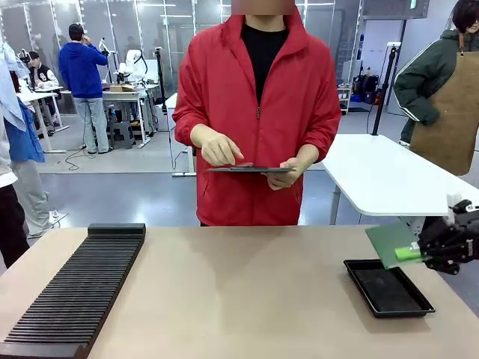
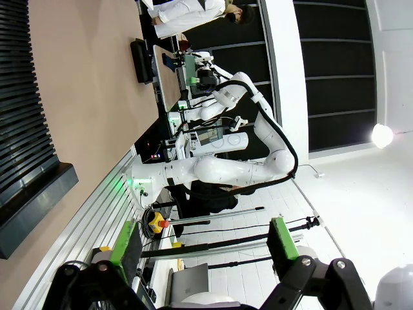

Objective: Inspect the PCB.
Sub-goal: Place the Blank PCB in the ESD tray.

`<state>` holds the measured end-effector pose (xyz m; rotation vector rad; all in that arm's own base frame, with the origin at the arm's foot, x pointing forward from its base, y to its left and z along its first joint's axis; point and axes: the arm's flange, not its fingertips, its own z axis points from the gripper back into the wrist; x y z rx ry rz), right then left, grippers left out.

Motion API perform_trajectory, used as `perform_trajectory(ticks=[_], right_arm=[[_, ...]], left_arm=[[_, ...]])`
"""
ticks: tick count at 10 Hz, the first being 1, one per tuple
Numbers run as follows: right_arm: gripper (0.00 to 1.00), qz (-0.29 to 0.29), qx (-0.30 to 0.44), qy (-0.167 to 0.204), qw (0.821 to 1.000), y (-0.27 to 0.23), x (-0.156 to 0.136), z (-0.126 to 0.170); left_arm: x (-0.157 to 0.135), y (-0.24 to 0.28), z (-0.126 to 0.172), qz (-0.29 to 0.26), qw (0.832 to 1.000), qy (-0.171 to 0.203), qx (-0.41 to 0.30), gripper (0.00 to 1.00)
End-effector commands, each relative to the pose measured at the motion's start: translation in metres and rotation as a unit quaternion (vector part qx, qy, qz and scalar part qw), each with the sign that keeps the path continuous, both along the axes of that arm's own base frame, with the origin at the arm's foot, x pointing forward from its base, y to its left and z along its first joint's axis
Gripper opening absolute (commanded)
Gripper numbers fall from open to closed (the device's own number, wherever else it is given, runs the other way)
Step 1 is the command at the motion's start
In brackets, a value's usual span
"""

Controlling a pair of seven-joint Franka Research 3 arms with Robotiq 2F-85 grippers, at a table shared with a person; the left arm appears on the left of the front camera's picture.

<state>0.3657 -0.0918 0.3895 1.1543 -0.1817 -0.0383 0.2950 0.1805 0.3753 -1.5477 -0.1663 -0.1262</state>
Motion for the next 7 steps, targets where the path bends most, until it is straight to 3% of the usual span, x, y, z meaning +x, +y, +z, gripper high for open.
perform_trajectory(ticks=[1,3,4,7], right_arm=[[0.03,-0.007,-0.051,-0.020,0.998,0.006,0.021,-0.029],[0.03,-0.013,-0.065,-0.019,0.998,0.000,0.033,-0.060],[0.03,-0.009,-0.059,-0.002,0.998,-0.001,0.036,-0.070],[0.03,-0.009,-0.105,-0.006,0.994,0.008,0.051,-0.092]], left_arm=[[0.003,0.001,0.003,0.000,1.000,0.002,0.002,1.00],[0.003,0.001,0.003,0.000,1.000,0.002,0.002,1.00],[0.003,0.001,0.003,0.000,1.000,0.002,0.002,1.00],[0.003,0.001,0.003,0.000,1.000,0.002,0.002,1.00]])
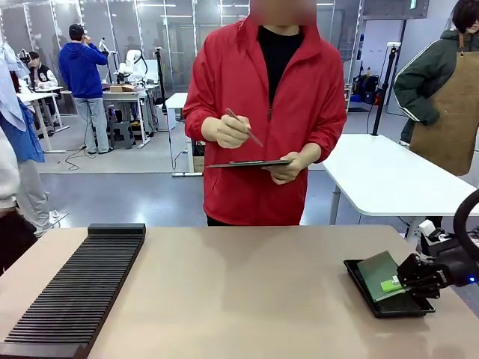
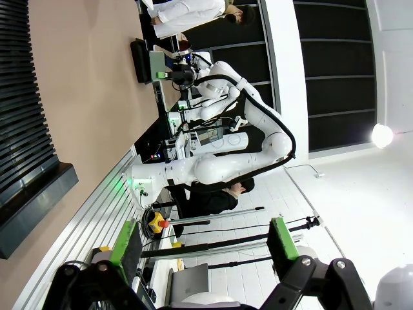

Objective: Inspect the PCB.
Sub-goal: Place the Blank PCB in the ESD tray.

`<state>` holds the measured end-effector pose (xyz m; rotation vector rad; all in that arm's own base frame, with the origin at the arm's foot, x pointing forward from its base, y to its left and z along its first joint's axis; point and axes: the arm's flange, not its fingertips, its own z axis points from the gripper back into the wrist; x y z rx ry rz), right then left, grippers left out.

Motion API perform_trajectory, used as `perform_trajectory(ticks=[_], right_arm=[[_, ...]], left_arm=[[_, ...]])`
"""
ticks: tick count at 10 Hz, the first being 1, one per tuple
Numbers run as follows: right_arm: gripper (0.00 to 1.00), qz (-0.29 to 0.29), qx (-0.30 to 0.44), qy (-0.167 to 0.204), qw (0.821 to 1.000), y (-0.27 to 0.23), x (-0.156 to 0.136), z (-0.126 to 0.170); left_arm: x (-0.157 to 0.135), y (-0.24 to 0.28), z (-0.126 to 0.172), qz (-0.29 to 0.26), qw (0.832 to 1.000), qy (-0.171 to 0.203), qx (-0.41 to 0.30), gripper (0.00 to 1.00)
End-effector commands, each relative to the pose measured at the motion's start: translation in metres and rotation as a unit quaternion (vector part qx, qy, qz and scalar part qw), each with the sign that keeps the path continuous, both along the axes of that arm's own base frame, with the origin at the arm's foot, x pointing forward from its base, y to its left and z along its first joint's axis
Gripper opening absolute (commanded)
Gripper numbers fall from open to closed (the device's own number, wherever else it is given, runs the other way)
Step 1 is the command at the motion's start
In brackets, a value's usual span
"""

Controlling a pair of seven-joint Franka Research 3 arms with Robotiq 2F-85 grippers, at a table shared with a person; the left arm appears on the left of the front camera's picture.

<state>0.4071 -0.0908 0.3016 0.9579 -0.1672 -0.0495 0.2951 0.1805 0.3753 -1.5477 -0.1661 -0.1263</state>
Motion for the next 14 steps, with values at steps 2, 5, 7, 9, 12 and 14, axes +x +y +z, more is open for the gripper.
perform_trajectory(ticks=[2,5,7,9,12,14], right_arm=[[0.03,-0.010,-0.002,-0.012,1.000,0.002,0.014,-0.007],[0.03,-0.026,-0.004,0.004,1.000,-0.006,0.018,-0.011],[0.03,-0.030,-0.012,0.005,0.999,-0.010,0.021,-0.012],[0.03,-0.033,-0.017,0.010,0.999,-0.013,0.023,-0.014],[0.13,-0.043,-0.031,0.007,0.999,-0.017,0.029,-0.012],[0.50,-0.044,-0.046,0.009,0.998,-0.015,0.031,-0.013]], left_arm=[[0.003,0.001,0.003,0.000,1.000,0.002,0.002,1.00],[0.003,0.001,0.003,0.000,1.000,0.002,0.002,1.00],[0.003,0.001,0.003,0.000,1.000,0.002,0.002,1.00],[0.003,0.001,0.003,0.000,1.000,0.002,0.002,1.00],[0.003,0.001,0.003,0.000,1.000,0.002,0.002,1.00],[0.003,0.001,0.003,0.000,1.000,0.002,0.002,1.00]])
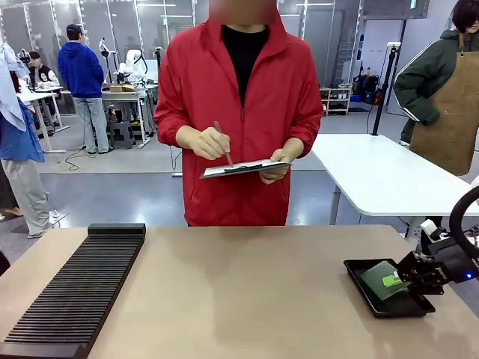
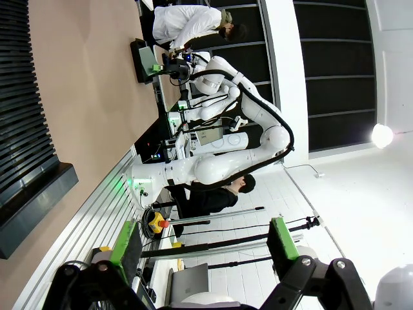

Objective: Inspect the PCB.
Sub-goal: Place the Blank PCB in the ESD tray.

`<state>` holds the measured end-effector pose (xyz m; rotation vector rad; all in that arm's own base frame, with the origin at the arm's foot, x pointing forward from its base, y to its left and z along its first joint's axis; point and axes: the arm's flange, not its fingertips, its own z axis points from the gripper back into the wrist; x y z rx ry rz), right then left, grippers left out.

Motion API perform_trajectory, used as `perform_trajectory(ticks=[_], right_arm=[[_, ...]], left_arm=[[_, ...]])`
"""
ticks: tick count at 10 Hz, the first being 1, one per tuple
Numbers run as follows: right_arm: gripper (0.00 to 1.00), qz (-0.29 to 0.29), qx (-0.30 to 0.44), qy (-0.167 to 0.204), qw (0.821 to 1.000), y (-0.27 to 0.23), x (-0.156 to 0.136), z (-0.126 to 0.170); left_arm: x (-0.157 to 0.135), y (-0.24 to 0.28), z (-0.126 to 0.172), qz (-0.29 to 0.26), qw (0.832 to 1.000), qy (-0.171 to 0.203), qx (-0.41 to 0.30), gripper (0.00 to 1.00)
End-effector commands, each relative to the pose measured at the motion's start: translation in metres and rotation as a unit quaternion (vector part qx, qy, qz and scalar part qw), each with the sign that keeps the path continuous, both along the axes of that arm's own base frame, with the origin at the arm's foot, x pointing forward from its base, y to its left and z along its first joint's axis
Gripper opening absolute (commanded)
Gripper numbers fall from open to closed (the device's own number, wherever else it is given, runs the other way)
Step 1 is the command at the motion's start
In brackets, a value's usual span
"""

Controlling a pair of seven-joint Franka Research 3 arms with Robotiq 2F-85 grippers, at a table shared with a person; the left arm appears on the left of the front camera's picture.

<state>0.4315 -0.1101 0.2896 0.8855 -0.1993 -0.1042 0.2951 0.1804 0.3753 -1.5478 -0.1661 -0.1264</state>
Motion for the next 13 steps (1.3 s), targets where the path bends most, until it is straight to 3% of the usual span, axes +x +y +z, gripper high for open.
perform_trajectory(ticks=[1,3,5,6,7,13], right_arm=[[0.70,-0.011,-0.015,0.013,1.000,0.004,0.007,0.000],[1.00,-0.008,-0.048,0.020,0.999,0.005,0.003,0.006],[1.00,-0.009,-0.089,0.002,0.996,0.009,-0.005,0.018],[0.92,-0.017,-0.105,-0.009,0.994,0.010,-0.009,0.024],[1.00,-0.029,-0.120,-0.019,0.992,0.010,-0.013,0.030],[1.00,-0.070,-0.165,-0.032,0.983,0.019,-0.020,0.068]], left_arm=[[0.003,0.001,0.003,0.000,1.000,0.002,0.002,1.00],[0.003,0.001,0.003,0.000,1.000,0.002,0.002,1.00],[0.003,0.001,0.003,0.000,1.000,0.002,0.002,1.00],[0.003,0.001,0.003,0.000,1.000,0.002,0.002,1.00],[0.003,0.001,0.003,0.000,1.000,0.002,0.002,1.00],[0.003,0.001,0.003,0.000,1.000,0.002,0.002,1.00]])
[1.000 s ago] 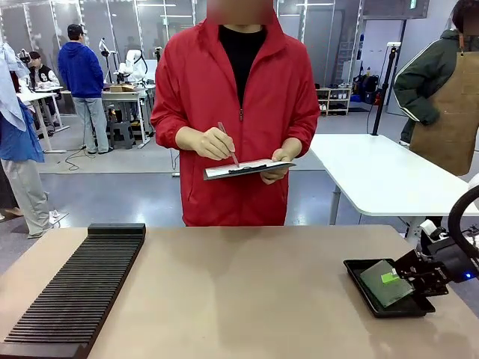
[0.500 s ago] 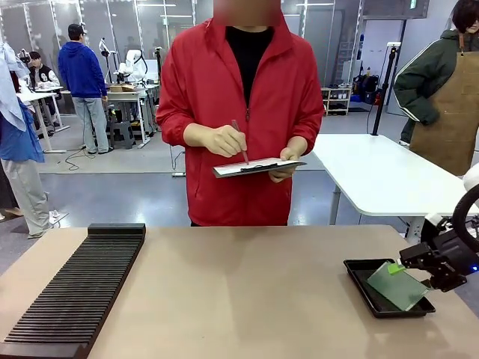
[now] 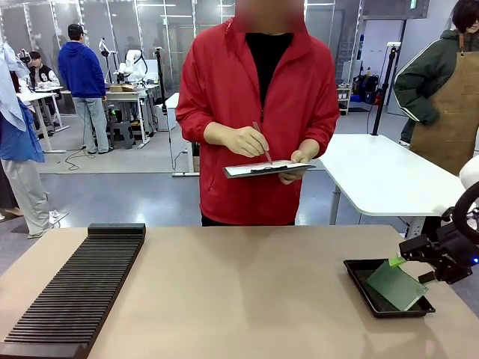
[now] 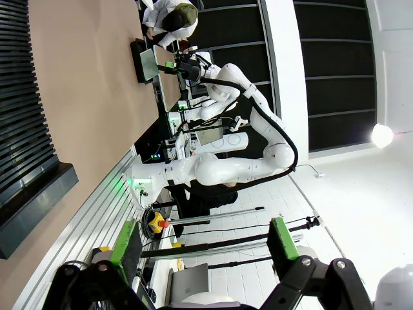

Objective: Inspect the PCB.
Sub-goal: Place the Blank PCB in the ESD tray.

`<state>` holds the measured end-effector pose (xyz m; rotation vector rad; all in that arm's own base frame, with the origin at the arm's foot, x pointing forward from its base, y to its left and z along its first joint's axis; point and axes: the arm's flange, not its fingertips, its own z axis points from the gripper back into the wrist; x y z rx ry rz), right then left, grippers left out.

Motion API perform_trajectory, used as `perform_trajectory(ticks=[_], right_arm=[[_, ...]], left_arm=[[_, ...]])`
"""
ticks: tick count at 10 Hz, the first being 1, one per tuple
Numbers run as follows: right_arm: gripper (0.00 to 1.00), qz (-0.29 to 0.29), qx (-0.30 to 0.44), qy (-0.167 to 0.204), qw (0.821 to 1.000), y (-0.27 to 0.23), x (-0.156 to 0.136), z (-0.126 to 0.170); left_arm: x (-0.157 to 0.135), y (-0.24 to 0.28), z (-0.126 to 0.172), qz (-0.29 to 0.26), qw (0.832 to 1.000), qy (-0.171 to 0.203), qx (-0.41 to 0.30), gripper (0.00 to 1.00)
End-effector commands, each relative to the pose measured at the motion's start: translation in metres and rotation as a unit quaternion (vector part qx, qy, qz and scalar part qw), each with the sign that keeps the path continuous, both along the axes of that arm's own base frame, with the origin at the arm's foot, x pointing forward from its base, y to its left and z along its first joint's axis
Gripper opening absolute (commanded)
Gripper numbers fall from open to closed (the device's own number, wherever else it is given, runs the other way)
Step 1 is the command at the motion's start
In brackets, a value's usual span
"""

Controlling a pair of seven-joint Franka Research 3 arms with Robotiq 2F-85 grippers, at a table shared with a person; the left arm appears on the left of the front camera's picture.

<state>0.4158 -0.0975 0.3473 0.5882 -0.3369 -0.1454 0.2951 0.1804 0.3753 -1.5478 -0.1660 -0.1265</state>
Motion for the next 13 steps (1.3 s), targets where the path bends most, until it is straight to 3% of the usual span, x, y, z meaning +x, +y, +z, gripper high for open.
perform_trajectory(ticks=[1,5,13], right_arm=[[1.00,-0.024,-0.029,0.005,0.999,0.003,-0.006,0.019],[1.00,-0.049,-0.048,-0.014,0.998,-0.006,-0.007,0.053],[1.00,-0.040,-0.052,-0.025,0.998,-0.013,-0.004,0.053]], left_arm=[[0.003,0.001,0.003,0.000,1.000,0.002,0.002,1.00],[0.003,0.001,0.003,0.000,1.000,0.002,0.002,1.00],[0.003,0.001,0.003,0.000,1.000,0.002,0.002,1.00]])
